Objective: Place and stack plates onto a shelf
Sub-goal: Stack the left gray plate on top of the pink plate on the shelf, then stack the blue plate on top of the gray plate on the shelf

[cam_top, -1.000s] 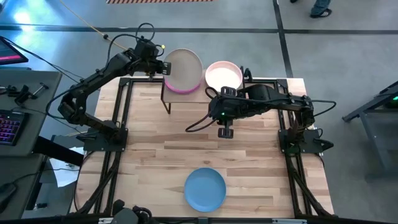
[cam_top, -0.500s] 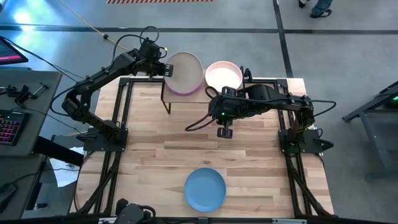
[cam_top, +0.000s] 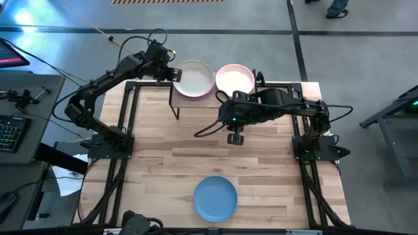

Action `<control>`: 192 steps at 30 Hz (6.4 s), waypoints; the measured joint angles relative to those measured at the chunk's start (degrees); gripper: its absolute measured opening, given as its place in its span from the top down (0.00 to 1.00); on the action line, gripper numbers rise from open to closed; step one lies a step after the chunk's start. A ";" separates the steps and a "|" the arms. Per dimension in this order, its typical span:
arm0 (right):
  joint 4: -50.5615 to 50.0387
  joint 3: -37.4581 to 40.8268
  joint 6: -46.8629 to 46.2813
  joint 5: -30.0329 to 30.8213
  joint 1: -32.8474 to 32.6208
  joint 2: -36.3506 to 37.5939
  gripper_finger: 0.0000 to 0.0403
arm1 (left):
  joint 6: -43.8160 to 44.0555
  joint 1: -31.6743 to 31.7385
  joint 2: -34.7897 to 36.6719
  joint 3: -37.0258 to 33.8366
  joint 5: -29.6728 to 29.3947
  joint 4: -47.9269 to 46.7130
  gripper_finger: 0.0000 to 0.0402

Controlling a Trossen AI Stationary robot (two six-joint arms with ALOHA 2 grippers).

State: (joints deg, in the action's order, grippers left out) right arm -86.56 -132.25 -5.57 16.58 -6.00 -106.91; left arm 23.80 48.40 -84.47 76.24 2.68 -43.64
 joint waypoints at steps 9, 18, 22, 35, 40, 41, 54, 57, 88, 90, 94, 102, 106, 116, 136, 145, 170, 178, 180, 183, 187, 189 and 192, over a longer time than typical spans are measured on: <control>0.61 0.00 0.01 0.00 0.00 0.00 0.77 | -2.96 -0.19 0.02 5.77 1.18 -4.99 0.84; 1.01 0.00 0.01 0.00 0.00 0.00 0.77 | -5.08 -1.01 -0.09 6.39 2.09 -8.31 0.84; 1.14 0.00 0.01 0.00 0.01 0.00 0.77 | -6.11 -1.25 -0.59 6.37 1.55 -8.32 0.84; 2.00 0.00 0.01 0.26 0.00 0.00 0.77 | -7.19 -1.16 -1.50 6.34 2.61 -8.43 0.84; 2.00 0.00 -0.06 2.65 0.02 0.00 0.77 | -3.46 -1.18 -3.29 6.34 3.02 -7.43 0.84; 2.00 0.00 -0.17 2.73 0.03 0.00 0.77 | -2.67 -1.18 -3.59 6.34 3.38 -7.45 0.84; 2.00 0.00 -0.44 4.31 0.02 0.00 0.77 | -1.18 -1.70 -4.90 6.32 0.07 -10.25 0.84; 2.00 0.00 -0.45 4.31 0.02 0.00 0.77 | -1.37 -1.70 -4.75 6.32 -0.52 -9.61 0.84; -1.10 0.00 -5.35 -17.56 -3.12 -10.60 0.77 | 3.14 -29.97 14.35 6.08 -7.35 -34.61 0.84; -0.58 0.00 -3.75 -17.47 -3.73 -11.09 0.77 | 5.60 -33.01 15.43 6.08 -8.83 -36.09 0.84; -0.29 0.00 -3.13 -16.99 -4.80 -12.38 0.77 | 10.83 -39.37 17.78 6.08 -11.54 -38.66 0.84; 0.85 0.00 -3.39 -16.27 -7.31 -17.11 0.77 | 21.01 -52.17 21.21 6.08 -18.42 -42.59 0.84; 1.14 0.00 -3.35 -17.03 -8.17 -20.36 0.77 | 23.88 -57.13 22.01 6.08 -20.20 -43.72 0.84; 7.27 0.00 -3.42 -21.97 -8.77 -27.56 0.77 | 25.91 -67.47 22.38 6.08 -21.18 -43.76 0.84; 11.03 -0.05 -3.16 -19.68 -11.15 -34.05 0.77 | 30.14 -79.71 22.36 6.08 -24.11 -43.53 0.84; 11.71 -0.02 -3.40 -17.74 -11.74 -35.89 0.77 | 31.18 -82.05 22.36 6.08 -24.40 -43.56 0.84; 10.76 -0.02 -6.91 -18.83 -11.61 -37.88 0.98 | 32.08 -85.26 22.34 6.06 -25.99 -43.56 0.84; 9.05 -0.02 -9.73 -21.98 -11.07 -37.37 1.00 | 31.33 -85.26 22.34 6.06 -26.12 -43.56 0.84; 9.19 -0.02 -11.08 -21.72 -10.83 -36.46 1.00 | 30.80 -85.26 22.34 6.06 -26.10 -43.55 0.84; 8.89 -0.02 -12.94 -21.08 -9.97 -34.68 1.00 | 30.02 -85.26 22.34 6.06 -26.10 -43.56 0.84; 8.37 -0.02 -15.17 -19.40 -8.59 -31.62 1.00 | 28.92 -85.26 22.34 6.06 -26.10 -43.56 0.84; 8.23 -0.02 -15.54 -19.00 -7.76 -29.90 1.00 | 28.51 -85.26 22.33 6.06 -26.40 -43.56 0.84; 7.84 -0.02 -15.36 -18.26 -6.28 -27.18 1.00 | 28.47 -85.22 22.32 6.06 -27.69 -43.56 0.84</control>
State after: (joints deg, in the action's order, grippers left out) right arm -78.72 -132.27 -20.93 -1.69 -12.27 -134.10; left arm 52.27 -36.82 -62.15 82.30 -25.01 -87.20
